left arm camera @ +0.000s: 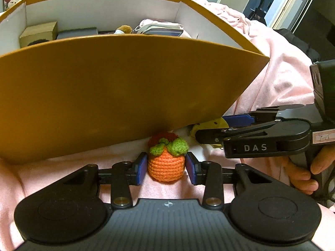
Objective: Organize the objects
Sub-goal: 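Grasp the orange crocheted fruit with the left gripper while the right grasps the yellow tape measure, then carry the crocheted fruit and tape measure into the orange box and release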
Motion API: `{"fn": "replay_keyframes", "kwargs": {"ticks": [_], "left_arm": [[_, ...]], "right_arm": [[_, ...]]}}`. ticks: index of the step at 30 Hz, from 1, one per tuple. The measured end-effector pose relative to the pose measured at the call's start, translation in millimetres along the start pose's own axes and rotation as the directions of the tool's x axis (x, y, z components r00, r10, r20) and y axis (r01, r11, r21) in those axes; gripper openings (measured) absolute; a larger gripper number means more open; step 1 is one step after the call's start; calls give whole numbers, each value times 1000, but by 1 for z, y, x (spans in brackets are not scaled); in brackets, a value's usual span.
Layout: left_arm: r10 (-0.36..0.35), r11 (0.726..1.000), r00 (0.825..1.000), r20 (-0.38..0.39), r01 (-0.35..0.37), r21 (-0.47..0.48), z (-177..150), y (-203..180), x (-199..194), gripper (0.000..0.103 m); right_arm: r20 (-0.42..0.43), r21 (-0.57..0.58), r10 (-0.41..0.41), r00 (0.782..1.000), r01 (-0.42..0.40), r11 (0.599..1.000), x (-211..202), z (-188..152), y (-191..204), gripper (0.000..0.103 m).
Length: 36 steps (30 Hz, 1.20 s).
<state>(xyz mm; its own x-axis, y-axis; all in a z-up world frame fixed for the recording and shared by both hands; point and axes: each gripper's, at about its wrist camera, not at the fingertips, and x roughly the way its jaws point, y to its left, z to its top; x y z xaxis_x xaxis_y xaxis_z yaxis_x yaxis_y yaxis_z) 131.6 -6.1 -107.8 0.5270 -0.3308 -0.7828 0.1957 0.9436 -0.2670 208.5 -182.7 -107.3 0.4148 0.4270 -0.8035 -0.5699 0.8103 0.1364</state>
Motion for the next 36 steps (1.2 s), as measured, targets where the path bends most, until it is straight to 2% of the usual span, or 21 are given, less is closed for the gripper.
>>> {"fn": "replay_keyframes", "kwargs": {"ticks": [3,5,11,17,20,25,31,33,36], "left_arm": [[-1,1000,1000,0,1,1,-2,-1,-2,44],[-2,1000,1000,-1,2,0,-2,-2,-3,44],[-2,1000,1000,-6,2,-9,-3,-4,-11,44],[-6,999,1000,-8,6,-36,-4,-6,-18,44],[-44,998,999,3,44,-48,-5,-9,-31,44],[-118,991,990,81,122,-46,-5,-15,-68,44],[-157,983,955,253,175,-48,27,-18,-120,44],[-144,985,950,277,165,-57,45,-13,-131,44],[-62,994,960,273,84,-68,68,-9,-137,44]], "right_arm": [[-2,-30,-12,1000,12,999,7,-1,6,64],[-2,-52,-28,1000,28,998,8,-3,9,60],[-3,-76,-53,999,52,996,-7,-10,20,58],[2,-66,-19,1000,19,998,-35,-19,30,58],[31,-39,4,1000,-3,999,-56,-20,28,58],[118,-58,44,992,-37,998,-103,-19,32,58],[265,-59,32,964,-17,998,-147,19,41,58],[289,-55,11,957,5,998,-151,37,43,58],[293,-59,-33,956,53,997,-147,61,42,58]]}}
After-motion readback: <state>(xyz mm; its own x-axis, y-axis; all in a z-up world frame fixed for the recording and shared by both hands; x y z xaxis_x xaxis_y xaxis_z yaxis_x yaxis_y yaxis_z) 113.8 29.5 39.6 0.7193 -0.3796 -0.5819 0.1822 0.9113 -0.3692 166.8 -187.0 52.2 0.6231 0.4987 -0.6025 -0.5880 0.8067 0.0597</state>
